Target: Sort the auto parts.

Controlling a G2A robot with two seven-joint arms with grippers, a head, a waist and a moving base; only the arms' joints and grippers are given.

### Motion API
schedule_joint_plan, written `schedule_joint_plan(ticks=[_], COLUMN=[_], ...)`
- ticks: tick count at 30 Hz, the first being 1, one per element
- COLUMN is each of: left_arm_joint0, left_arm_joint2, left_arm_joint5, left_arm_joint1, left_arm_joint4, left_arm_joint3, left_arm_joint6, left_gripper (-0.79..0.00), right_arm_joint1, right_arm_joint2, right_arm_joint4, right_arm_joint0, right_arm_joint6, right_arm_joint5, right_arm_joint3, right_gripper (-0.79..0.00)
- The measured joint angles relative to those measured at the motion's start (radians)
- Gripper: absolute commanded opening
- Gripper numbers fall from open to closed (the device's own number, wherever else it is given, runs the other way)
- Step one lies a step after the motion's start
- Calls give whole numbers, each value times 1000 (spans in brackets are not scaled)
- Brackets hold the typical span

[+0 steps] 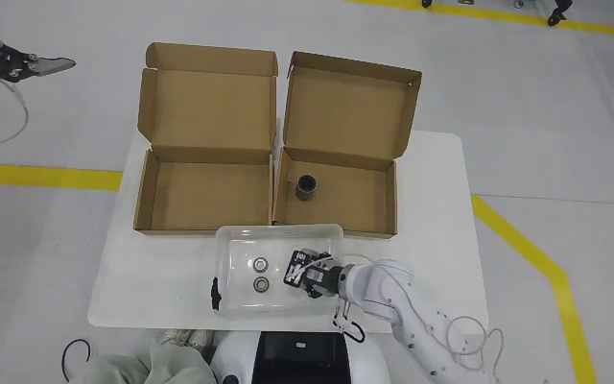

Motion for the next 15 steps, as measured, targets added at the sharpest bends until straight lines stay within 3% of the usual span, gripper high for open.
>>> schedule_joint_plan(ticks=[4,10,15], left_arm_joint0=[0,0,0], left_arm_joint2=[0,0,0], left_arm_joint5=[0,0,0], left_arm_joint1=[0,0,0], left_arm_joint4=[0,0,0], left_arm_joint3=[0,0,0], left_arm_joint6=[0,0,0], left_gripper=[0,0,0], right_arm_joint1=[-3,-6,-5], right_arm_joint2=[-17,-35,-44], right_arm_joint4=[7,13,18], right_arm_joint0=[19,32,40], right_arm_joint6=[21,75,94], right_arm_joint5=[14,45,47], right_arm_joint3=[16,22,25], right_gripper=[-391,-428,-745])
